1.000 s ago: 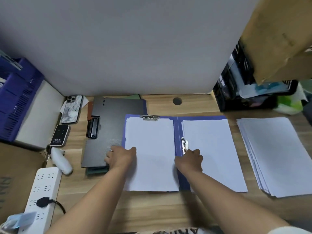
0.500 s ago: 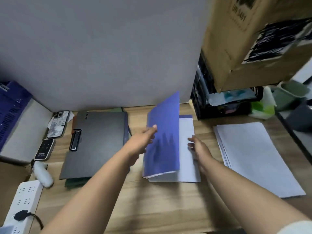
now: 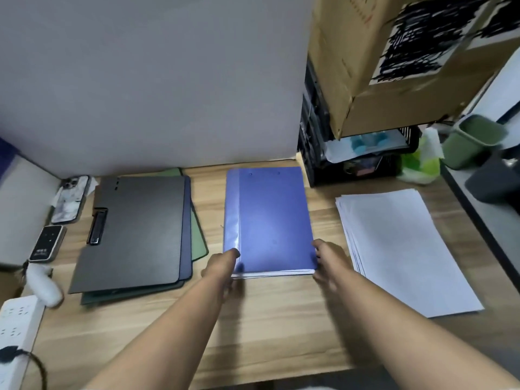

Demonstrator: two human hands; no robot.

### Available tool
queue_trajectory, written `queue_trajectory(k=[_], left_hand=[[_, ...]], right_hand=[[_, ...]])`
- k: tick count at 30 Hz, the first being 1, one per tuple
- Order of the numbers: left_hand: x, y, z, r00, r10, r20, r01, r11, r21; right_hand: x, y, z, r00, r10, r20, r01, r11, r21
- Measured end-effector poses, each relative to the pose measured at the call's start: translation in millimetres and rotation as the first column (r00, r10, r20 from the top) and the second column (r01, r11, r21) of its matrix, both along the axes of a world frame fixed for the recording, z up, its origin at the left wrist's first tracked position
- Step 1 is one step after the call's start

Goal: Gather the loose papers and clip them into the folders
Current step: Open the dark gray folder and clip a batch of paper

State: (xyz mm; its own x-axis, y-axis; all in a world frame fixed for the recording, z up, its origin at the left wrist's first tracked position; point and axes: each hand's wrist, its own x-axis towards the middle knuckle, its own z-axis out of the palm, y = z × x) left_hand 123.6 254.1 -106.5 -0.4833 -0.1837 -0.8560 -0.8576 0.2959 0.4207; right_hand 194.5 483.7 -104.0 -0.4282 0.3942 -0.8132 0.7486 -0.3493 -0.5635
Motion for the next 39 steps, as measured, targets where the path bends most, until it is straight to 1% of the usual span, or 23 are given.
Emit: queue_trajectory(k=[2,4,5,6,7,8,10,12,14,16,17,20,21,25,27,28,29,31,32,34,35,37,39], left_hand=[[1,-3,13,0.998,-0.024,-0.055,0.025,1.000,0.018],[-1,-12,16,0.992,-0.080,-0.102,0.082,0.996,0.019],[-4,-23,15,0.984,-0.110,-0.140,0.110,0.994,-0.002],[-7,-36,13,0.975,-0.135,-0.176,0.130,0.991,-0.040],[-11,-50,11,0.968,-0.145,-0.204,0.129,0.988,-0.089],[-16,-70,12,0.962,-0.142,-0.233,0.112,0.984,-0.135],[-23,-102,22,0.936,-0.174,-0.307,0.092,0.961,-0.262],[-34,-144,28,0.893,-0.327,-0.310,0.143,0.858,-0.493],[-44,-182,32,0.859,-0.448,-0.249,0.181,0.720,-0.670],[-50,-218,35,0.861,-0.460,-0.217,0.164,0.655,-0.738],[-53,-230,33,0.877,-0.429,-0.216,0.140,0.660,-0.738],[-66,-274,29,0.935,-0.262,-0.241,0.040,0.751,-0.659],[-67,-281,27,0.940,-0.246,-0.237,0.040,0.768,-0.639],[-66,-298,26,0.905,-0.305,-0.298,0.053,0.774,-0.631],[-68,-299,29,0.895,-0.305,-0.325,0.038,0.779,-0.626],[-70,-298,31,0.898,-0.285,-0.335,0.032,0.802,-0.597],[-71,-295,33,0.900,-0.250,-0.357,0.020,0.842,-0.539],[-74,-286,35,0.903,-0.108,-0.415,-0.029,0.951,-0.309],[-75,-278,37,0.907,-0.032,-0.420,-0.058,0.978,-0.199],[-75,-258,42,0.911,0.045,-0.411,-0.077,0.995,-0.061],[-74,-248,40,0.918,0.041,-0.395,-0.054,0.998,-0.023],[-66,-225,33,0.935,-0.032,-0.354,0.042,0.999,0.021],[-54,-204,24,0.942,-0.139,-0.306,0.164,0.985,0.059]], right_hand=[[-5,-1,-4,0.999,0.032,-0.036,-0.026,0.989,0.143],[-6,-9,-2,0.996,0.081,-0.023,-0.067,0.929,0.365],[-8,-19,2,0.997,0.069,-0.046,-0.040,0.889,0.455],[-11,-32,5,0.994,0.060,-0.094,-0.006,0.874,0.486],[-16,-47,8,0.985,0.065,-0.158,0.013,0.892,0.452],[-23,-68,7,0.972,0.069,-0.223,0.016,0.933,0.360],[-32,-106,11,0.954,0.082,-0.289,-0.056,0.994,0.098],[-41,-149,18,0.947,0.161,-0.278,-0.194,0.976,-0.095],[-47,-187,21,0.935,0.237,-0.264,-0.302,0.922,-0.242],[-53,-222,18,0.929,0.278,-0.245,-0.346,0.888,-0.302],[-55,-232,15,0.929,0.301,-0.213,-0.355,0.887,-0.294],[-64,-267,6,0.917,0.375,-0.134,-0.396,0.895,-0.207],[-66,-271,6,0.917,0.379,-0.124,-0.397,0.898,-0.188],[-77,-284,8,0.930,0.361,-0.064,-0.367,0.916,-0.164],[-80,-283,9,0.937,0.346,-0.051,-0.350,0.924,-0.153],[-80,-282,7,0.946,0.321,-0.054,-0.325,0.933,-0.157],[-81,-281,8,0.954,0.292,-0.068,-0.299,0.944,-0.142],[-81,-274,13,0.963,0.232,-0.139,-0.242,0.968,-0.062],[-82,-268,16,0.962,0.202,-0.185,-0.208,0.978,-0.014],[-80,-249,33,0.952,0.112,-0.284,-0.113,0.993,0.013],[-78,-238,42,0.946,0.073,-0.317,-0.081,0.997,-0.013],[-73,-213,61,0.945,0.031,-0.326,-0.053,0.997,-0.059],[-69,-188,76,0.924,0.027,-0.382,-0.044,0.998,-0.035]])
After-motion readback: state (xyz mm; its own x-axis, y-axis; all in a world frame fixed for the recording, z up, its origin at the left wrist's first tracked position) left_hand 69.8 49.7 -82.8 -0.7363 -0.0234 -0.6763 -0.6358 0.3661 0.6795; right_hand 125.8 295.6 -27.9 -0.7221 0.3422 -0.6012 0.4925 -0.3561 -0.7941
